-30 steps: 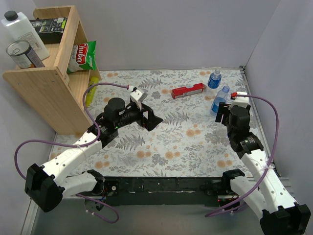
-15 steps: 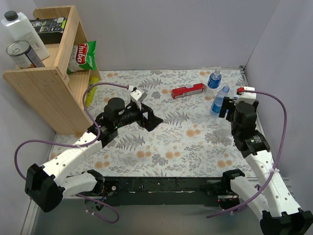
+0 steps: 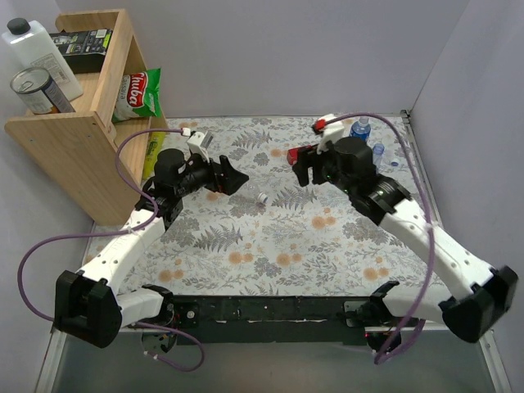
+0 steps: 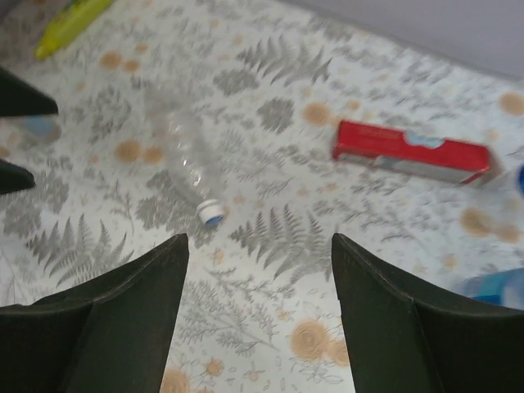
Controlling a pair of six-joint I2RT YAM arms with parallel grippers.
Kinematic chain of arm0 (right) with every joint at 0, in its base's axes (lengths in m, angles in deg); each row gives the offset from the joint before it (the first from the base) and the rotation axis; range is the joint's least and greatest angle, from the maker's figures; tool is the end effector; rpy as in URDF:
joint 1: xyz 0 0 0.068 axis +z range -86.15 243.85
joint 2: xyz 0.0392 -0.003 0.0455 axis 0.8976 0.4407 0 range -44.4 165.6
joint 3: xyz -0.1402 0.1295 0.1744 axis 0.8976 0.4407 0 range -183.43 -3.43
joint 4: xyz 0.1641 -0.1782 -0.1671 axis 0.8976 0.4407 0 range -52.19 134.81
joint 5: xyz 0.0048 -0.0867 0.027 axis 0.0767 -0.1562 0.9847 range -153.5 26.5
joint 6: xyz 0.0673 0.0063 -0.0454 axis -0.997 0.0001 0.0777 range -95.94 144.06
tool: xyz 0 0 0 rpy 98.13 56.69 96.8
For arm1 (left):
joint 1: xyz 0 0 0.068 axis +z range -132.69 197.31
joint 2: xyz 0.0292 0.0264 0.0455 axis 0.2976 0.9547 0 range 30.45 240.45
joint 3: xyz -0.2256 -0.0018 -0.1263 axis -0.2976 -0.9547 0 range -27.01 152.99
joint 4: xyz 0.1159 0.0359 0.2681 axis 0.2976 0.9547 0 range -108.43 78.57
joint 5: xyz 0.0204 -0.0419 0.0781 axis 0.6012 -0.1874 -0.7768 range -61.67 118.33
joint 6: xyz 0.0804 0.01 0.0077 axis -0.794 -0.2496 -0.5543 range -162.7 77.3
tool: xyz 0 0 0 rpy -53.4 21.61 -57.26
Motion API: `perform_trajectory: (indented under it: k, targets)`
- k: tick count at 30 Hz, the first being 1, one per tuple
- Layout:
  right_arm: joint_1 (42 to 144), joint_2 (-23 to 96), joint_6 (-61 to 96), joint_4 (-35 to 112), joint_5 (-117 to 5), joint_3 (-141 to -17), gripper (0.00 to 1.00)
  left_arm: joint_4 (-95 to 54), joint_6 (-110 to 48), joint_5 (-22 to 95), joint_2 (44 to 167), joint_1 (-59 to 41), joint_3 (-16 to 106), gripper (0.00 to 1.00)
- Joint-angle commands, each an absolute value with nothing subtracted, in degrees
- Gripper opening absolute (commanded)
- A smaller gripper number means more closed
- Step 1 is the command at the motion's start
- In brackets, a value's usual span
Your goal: Unscrew the bottle caps
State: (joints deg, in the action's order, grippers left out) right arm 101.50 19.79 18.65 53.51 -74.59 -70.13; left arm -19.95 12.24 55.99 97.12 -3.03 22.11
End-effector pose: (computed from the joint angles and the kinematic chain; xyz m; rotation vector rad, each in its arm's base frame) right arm 0.2680 0.1895 0.3773 -0.3678 1.7736 0.3622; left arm 0.3049 -0.1482 0.2775 -0.2421 2.0330 -1.3184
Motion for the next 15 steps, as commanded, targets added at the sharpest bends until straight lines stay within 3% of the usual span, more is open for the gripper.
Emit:
perform_trajectory:
  k: [1, 7, 15]
  targets:
    - [102.1, 30.0, 15.4, 55.2, -60.6, -72.2, 0.77, -19.6, 12.1, 57.4, 96.3, -1.3, 23.2, 0.98]
    - [105.1, 43.2, 17.3, 57.2, -57.2, -75.4, 0.72, -16.0, 9.4, 49.3, 95.8, -1.2, 24.1, 0.98]
    - [106.6, 54.8, 21.2, 51.3, -57.2, -78.0, 0.71, -15.9, 9.2, 49.5, 95.7, -1.3, 24.1, 0.98]
